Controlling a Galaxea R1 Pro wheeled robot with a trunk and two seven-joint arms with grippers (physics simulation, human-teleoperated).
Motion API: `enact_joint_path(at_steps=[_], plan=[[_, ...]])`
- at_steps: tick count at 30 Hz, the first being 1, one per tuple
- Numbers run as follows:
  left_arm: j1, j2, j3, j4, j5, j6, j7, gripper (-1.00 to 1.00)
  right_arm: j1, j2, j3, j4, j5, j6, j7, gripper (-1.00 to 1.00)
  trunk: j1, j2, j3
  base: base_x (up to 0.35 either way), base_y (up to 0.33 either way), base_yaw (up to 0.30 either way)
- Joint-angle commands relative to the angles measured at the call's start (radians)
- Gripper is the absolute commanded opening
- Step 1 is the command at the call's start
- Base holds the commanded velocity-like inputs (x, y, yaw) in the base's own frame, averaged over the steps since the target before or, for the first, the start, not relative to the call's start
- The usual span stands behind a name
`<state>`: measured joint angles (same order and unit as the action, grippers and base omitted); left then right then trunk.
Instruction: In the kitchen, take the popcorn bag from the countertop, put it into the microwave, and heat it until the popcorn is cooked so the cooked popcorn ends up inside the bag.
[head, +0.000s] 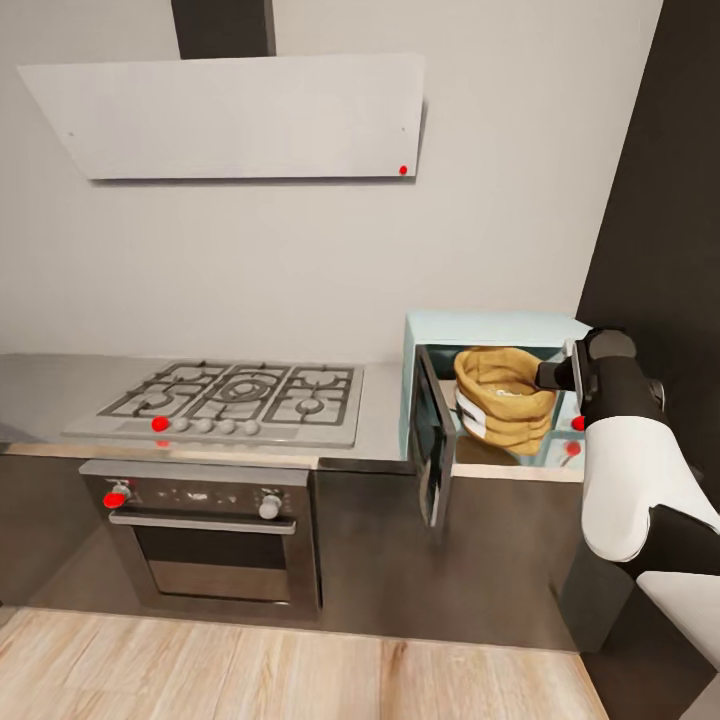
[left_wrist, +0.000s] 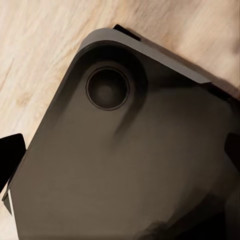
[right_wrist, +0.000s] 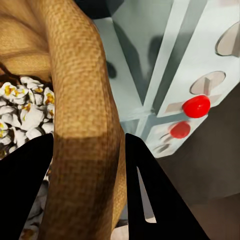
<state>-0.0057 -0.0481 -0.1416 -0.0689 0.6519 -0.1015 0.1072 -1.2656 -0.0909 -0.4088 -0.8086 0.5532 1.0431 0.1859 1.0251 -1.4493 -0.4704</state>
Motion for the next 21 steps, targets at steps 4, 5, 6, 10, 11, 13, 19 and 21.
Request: enact_joint_path(at_steps=[4, 5, 6, 10, 11, 13, 19, 21], plan=[[0.0, -0.001, -0.008, 0.0, 0.006, -0.004, 0.005, 1.0, -0.001, 0.0, -0.002, -0.035, -0.011, 0.004, 0.01, -1.0, 0.0, -0.001, -0.001, 0.003, 0.0, 0.0], [0.0, -0.001, -0.008, -0.001, 0.006, -0.004, 0.005, 1.0, -0.001, 0.0, -0.002, -0.035, -0.012, 0.004, 0.01, -1.0, 0.0, -0.001, -0.001, 0.0, 0.0, 0.0], [0.0, -0.001, -0.008, 0.0, 0.006, -0.003, 0.005, 1.0, -0.001, 0.0, -0.002, -0.035, -0.012, 0.004, 0.01, -1.0, 0.0, -0.001, -0.001, 0.027, 0.0, 0.0], [0.0, 0.001, -0.009, 0.0, 0.008, 0.0, 0.004, 1.0, -0.001, 0.0, -0.001, -0.033, -0.01, 0.004, 0.01, -1.0, 0.0, -0.001, -0.001, 0.271, 0.0, 0.0], [0.0, 0.001, -0.009, 0.0, 0.008, 0.0, 0.004, 1.0, -0.001, 0.0, -0.001, -0.034, -0.01, 0.004, 0.01, -1.0, 0.0, -0.001, -0.001, 0.318, 0.0, 0.0], [0.0, 0.001, -0.009, 0.0, 0.008, 0.0, 0.005, 1.0, -0.001, 0.0, -0.001, -0.034, -0.01, 0.004, 0.01, -1.0, 0.0, -0.001, -0.001, 0.218, 0.0, 0.0], [0.0, 0.0, -0.009, -0.002, 0.008, 0.0, 0.005, 1.0, -0.001, 0.0, -0.001, -0.033, -0.01, 0.004, 0.01, -1.0, 0.0, -0.001, -0.001, 0.102, 0.0, 0.0], [0.0, 0.001, -0.009, -0.001, 0.008, 0.001, 0.005, 1.0, -0.001, 0.0, 0.0, -0.033, -0.01, 0.004, 0.009, -1.0, 0.0, -0.001, -0.001, 0.303, 0.0, 0.0]])
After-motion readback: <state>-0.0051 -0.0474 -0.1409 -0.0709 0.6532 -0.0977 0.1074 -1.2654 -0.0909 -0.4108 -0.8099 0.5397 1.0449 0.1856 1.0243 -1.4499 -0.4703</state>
